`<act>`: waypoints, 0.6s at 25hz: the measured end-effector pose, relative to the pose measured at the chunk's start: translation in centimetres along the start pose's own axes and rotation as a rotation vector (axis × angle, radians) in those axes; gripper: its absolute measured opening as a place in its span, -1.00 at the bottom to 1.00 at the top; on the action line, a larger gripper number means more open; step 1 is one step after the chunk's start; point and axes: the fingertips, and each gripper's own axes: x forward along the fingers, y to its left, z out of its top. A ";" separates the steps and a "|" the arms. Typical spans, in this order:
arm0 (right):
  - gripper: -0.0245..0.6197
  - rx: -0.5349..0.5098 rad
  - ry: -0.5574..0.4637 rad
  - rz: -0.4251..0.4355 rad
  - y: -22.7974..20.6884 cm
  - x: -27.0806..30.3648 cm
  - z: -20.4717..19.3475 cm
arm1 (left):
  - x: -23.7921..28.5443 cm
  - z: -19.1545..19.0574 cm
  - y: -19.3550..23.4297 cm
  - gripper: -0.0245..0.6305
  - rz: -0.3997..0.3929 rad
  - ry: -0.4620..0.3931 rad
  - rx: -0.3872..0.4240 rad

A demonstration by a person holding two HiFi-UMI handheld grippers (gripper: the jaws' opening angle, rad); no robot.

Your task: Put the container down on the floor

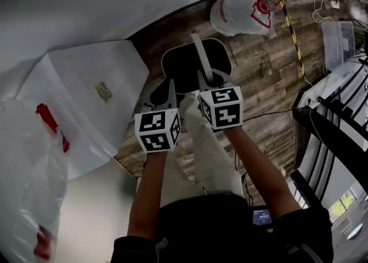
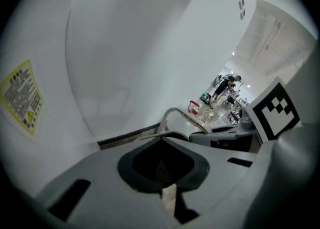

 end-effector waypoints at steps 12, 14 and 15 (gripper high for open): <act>-0.83 0.039 0.079 -0.001 -1.4 6.9 -5.0 | 5.5 -4.7 3.6 -0.88 0.032 0.051 -0.079; -0.83 0.038 0.089 -0.003 -1.6 7.8 -5.6 | 6.4 -5.4 3.8 -0.88 0.029 0.061 -0.078; -0.83 0.036 0.095 -0.003 -1.8 8.3 -5.9 | 6.8 -5.8 4.0 -0.88 0.028 0.066 -0.079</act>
